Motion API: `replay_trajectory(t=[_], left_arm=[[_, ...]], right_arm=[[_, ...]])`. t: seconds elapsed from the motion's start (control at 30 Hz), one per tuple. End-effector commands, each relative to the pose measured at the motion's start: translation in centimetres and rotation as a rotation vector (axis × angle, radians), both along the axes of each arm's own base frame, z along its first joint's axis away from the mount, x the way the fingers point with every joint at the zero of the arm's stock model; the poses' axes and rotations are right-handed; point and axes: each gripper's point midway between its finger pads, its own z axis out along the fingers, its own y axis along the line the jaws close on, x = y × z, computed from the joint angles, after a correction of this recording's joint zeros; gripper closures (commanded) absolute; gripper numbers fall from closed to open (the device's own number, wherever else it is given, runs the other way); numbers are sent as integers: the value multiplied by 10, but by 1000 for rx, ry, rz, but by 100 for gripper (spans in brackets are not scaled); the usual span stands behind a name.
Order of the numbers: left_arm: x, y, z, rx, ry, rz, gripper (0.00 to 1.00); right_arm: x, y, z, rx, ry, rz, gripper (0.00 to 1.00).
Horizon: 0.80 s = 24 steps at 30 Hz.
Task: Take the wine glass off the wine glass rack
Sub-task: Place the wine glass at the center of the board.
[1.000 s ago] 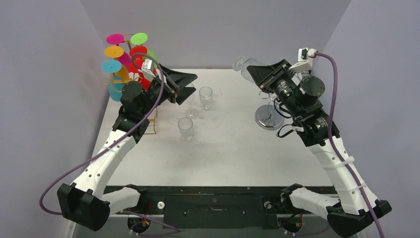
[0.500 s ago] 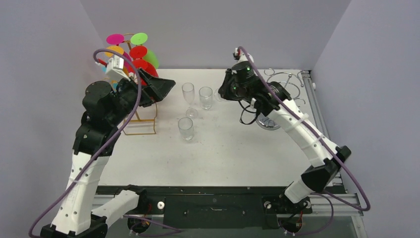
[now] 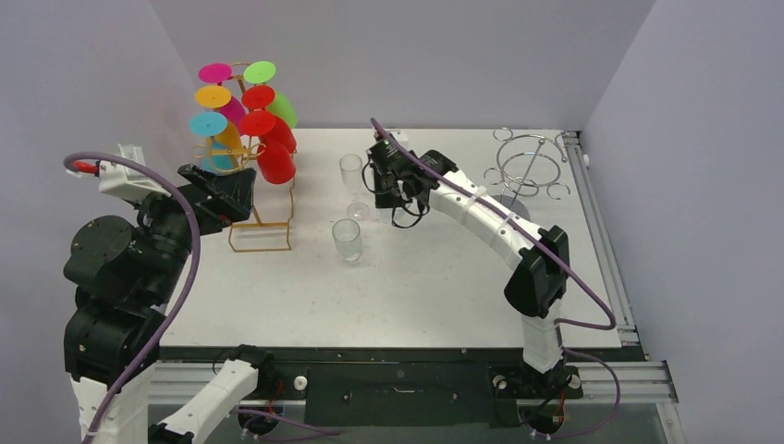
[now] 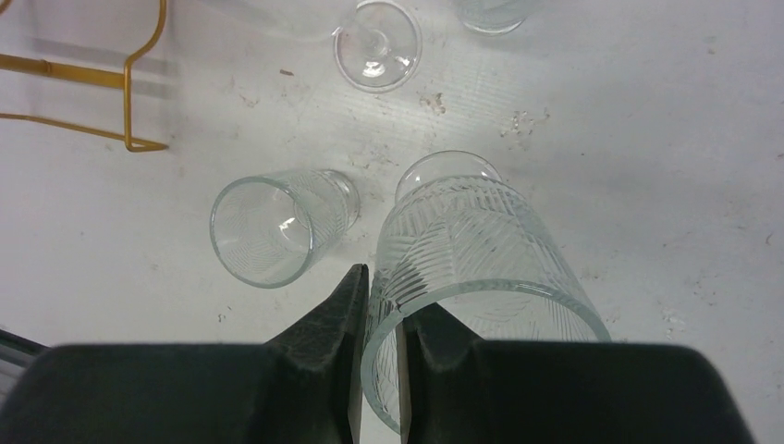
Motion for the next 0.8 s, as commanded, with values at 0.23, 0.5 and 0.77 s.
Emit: replay_trajectory(t=[0.23,0.5,0.77], left_arm=[[-13,23,13,30,-43,94,4],[-11,22,9,36,-34,90,4],[-7,19,5,37,-24,81,4]], right_arm=[[11,43,-28,18,13,43,100],[20,48,-59,-34,38,21,100],[26,46,-78,-79,51,11,100]])
